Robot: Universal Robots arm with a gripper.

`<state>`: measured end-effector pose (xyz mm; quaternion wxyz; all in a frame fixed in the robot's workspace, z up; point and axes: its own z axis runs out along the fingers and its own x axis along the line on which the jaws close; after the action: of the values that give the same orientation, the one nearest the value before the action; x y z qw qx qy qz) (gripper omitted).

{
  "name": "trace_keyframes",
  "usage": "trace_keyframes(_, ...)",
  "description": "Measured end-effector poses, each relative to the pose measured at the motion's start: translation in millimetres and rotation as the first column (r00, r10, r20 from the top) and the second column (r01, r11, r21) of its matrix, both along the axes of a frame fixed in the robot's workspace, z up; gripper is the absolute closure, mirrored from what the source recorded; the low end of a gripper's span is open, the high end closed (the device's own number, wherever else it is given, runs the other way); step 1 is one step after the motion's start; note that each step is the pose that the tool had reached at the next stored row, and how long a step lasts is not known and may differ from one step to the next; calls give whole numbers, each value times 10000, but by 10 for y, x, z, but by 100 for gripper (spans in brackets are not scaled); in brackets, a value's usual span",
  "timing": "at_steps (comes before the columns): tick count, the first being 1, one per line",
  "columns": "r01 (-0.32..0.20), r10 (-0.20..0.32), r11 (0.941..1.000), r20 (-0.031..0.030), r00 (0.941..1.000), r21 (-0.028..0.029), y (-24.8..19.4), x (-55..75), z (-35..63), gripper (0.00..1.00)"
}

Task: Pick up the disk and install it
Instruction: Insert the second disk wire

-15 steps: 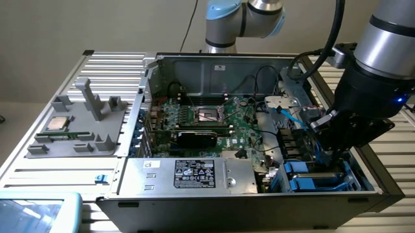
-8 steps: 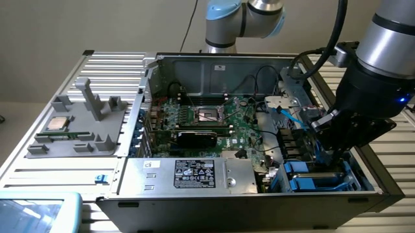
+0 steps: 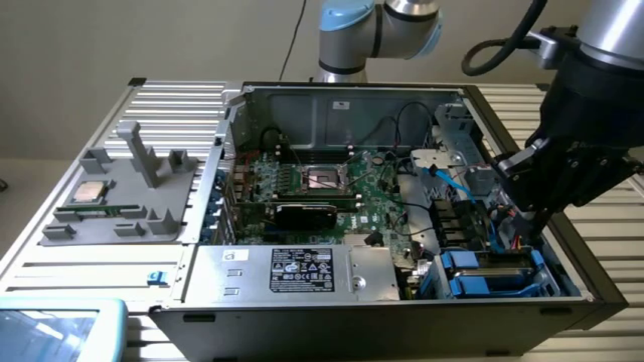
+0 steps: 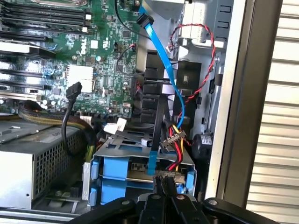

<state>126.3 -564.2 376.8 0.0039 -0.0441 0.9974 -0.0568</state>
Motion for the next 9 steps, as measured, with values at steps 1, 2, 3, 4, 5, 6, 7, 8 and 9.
trace_keyframes(1,1,-1,10000,0,10000,-24,4,0,35,89)
trace_keyframes(2,3,-3,10000,0,10000,-53,7,0,65,89)
trace_keyframes(3,3,-3,10000,0,10000,-65,7,0,77,89)
trace_keyframes(4,4,-4,10000,0,10000,-58,7,0,80,89)
trace_keyframes(5,4,-4,10000,0,10000,-55,7,0,79,89)
trace_keyframes(6,4,-4,10000,0,10000,-56,7,0,80,89)
trace_keyframes(7,4,-4,10000,0,10000,-57,7,0,80,89)
trace_keyframes(8,4,-4,10000,0,10000,-58,8,0,81,89)
trace_keyframes(9,4,-4,10000,0,10000,-59,8,0,81,89)
